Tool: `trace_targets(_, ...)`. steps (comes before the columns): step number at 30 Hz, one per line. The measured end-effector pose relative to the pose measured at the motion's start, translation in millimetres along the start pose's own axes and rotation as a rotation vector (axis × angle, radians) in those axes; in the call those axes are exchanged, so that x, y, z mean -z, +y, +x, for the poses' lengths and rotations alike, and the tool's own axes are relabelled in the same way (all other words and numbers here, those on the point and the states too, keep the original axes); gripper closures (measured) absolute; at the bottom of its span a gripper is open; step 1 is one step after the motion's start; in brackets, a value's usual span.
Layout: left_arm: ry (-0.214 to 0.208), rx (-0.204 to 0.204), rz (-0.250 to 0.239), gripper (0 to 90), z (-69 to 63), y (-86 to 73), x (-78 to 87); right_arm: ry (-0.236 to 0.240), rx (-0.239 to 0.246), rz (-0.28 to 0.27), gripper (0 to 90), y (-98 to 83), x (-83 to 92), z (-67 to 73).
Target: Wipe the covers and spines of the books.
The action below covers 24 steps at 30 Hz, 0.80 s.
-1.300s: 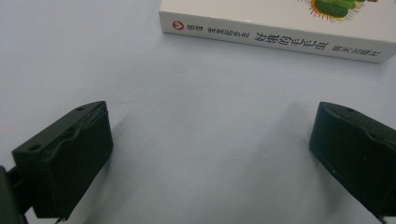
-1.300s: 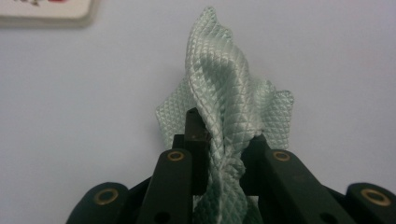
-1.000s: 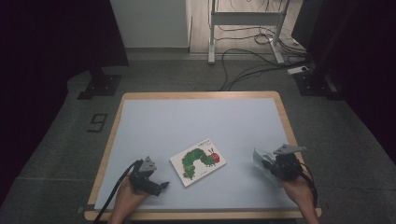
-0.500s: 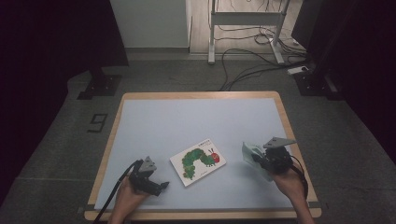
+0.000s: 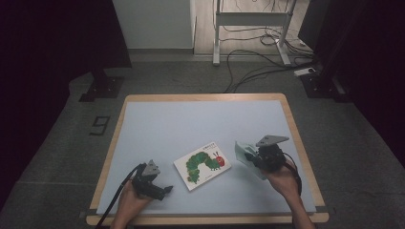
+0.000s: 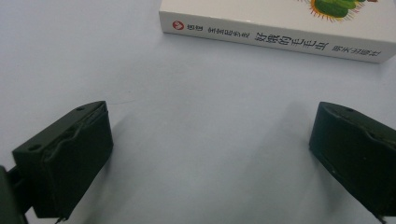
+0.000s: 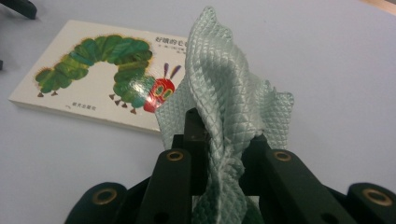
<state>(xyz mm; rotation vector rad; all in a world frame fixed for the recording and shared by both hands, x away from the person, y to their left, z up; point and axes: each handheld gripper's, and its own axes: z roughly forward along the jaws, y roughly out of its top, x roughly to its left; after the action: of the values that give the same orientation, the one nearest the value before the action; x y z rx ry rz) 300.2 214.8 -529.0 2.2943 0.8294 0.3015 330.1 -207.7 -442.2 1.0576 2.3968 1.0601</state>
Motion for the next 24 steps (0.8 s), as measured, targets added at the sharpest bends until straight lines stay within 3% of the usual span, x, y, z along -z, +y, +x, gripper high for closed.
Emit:
trace_targets(14, 0.0, 0.0, 0.0, 0.0, 0.1, 0.0, -0.1, 0.023, 0.039, 0.019, 76.8, 15.0, -37.3, 11.4)
trace_targets(24, 0.001, 0.003, -0.002, 0.0, 0.0, 0.0, -0.1, 0.041, 0.055, 0.049, 76.7, 11.9, -69.6, 19.6)
